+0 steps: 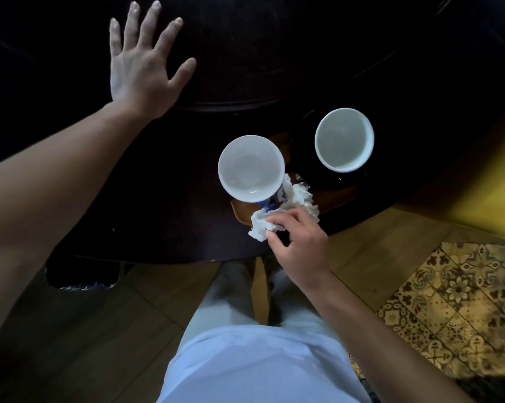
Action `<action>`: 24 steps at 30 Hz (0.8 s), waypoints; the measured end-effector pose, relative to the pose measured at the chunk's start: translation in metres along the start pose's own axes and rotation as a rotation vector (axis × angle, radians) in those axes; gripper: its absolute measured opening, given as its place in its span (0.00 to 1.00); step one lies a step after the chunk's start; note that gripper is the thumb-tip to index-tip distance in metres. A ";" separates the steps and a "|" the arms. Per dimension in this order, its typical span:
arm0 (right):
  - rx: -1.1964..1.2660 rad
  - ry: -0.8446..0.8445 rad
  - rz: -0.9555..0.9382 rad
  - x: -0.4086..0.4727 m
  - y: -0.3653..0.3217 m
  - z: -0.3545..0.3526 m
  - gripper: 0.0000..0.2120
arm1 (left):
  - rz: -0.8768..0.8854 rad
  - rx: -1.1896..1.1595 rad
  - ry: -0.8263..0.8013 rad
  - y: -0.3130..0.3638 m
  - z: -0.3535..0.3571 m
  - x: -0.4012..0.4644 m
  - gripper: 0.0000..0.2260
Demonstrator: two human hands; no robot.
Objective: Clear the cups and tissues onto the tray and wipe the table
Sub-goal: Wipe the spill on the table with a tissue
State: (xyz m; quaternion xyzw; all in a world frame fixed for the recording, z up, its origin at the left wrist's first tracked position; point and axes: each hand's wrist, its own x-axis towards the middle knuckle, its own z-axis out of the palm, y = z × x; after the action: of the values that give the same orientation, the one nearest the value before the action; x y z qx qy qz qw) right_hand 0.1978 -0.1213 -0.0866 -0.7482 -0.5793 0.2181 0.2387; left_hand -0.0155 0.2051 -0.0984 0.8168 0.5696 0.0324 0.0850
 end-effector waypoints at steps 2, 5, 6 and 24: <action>-0.019 0.005 -0.007 -0.001 -0.001 0.005 0.08 | -0.003 -0.003 0.005 -0.001 -0.001 0.000 0.32; -0.061 -0.008 -0.030 0.001 -0.003 0.008 0.10 | -0.009 0.001 0.012 -0.001 -0.001 -0.001 0.32; -0.081 -0.012 -0.040 0.002 -0.005 0.009 0.11 | -0.010 0.002 0.012 -0.001 -0.001 -0.001 0.32; -0.064 0.023 -0.081 0.006 -0.018 -0.006 0.17 | -0.090 -0.289 0.066 0.018 -0.032 -0.021 0.28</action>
State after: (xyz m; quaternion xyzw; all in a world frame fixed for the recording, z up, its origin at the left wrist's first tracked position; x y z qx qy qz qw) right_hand 0.1889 -0.1123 -0.0708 -0.7339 -0.6130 0.1808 0.2300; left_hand -0.0113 0.1824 -0.0624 0.7683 0.5975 0.1370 0.1843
